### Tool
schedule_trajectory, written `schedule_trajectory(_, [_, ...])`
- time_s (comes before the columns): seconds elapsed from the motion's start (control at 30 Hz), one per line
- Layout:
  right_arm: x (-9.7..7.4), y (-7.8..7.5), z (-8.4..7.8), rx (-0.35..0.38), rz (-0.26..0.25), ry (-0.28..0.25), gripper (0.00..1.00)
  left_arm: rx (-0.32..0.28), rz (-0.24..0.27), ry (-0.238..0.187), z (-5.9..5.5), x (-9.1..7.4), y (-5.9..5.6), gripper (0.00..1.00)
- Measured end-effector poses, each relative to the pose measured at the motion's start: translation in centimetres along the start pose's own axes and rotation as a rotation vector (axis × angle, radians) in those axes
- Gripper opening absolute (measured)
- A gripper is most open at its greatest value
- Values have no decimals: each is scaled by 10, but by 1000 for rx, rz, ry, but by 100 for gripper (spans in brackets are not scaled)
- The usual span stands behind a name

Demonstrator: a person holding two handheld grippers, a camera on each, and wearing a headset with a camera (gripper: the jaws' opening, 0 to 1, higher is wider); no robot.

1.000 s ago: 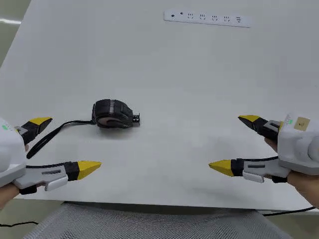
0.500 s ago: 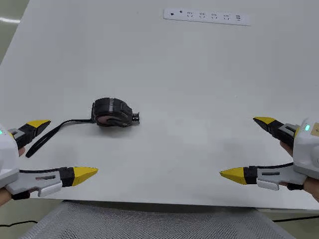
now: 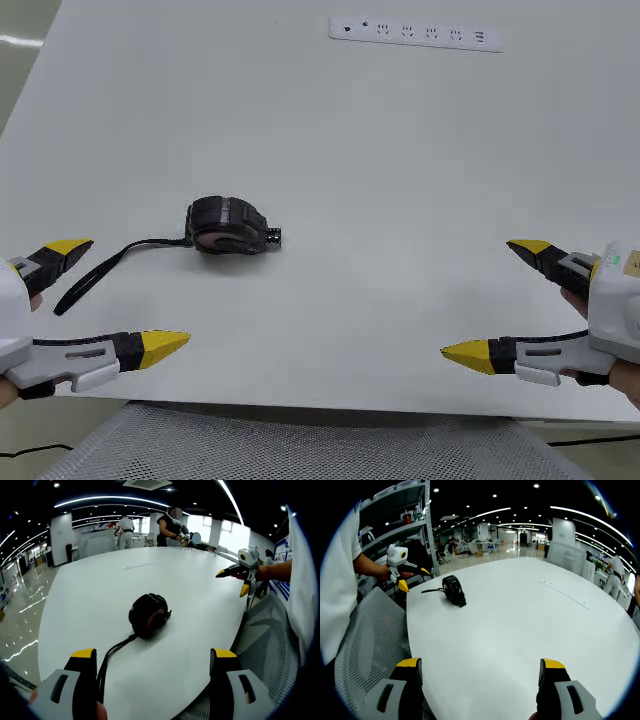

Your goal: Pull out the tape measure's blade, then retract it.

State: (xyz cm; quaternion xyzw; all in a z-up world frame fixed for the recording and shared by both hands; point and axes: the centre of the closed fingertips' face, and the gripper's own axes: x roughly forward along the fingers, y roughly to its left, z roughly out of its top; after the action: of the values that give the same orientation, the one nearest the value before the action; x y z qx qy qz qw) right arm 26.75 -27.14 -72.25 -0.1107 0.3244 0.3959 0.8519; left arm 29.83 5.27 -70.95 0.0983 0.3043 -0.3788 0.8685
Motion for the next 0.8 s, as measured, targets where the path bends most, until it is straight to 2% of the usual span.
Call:
schedule_trajectory(0.27, [0,1,-2,4,1,3,96,-4,-19,0,0,0,-3,92])
schedule_trajectory(0.43, [1,3,-3,6,3,5,95,-3,-15,-12,2,1,-4,93])
schedule_trajectory(0.8, [2,3,-3,9,5,6,95,1,-17,-6,1,2,-2,93])
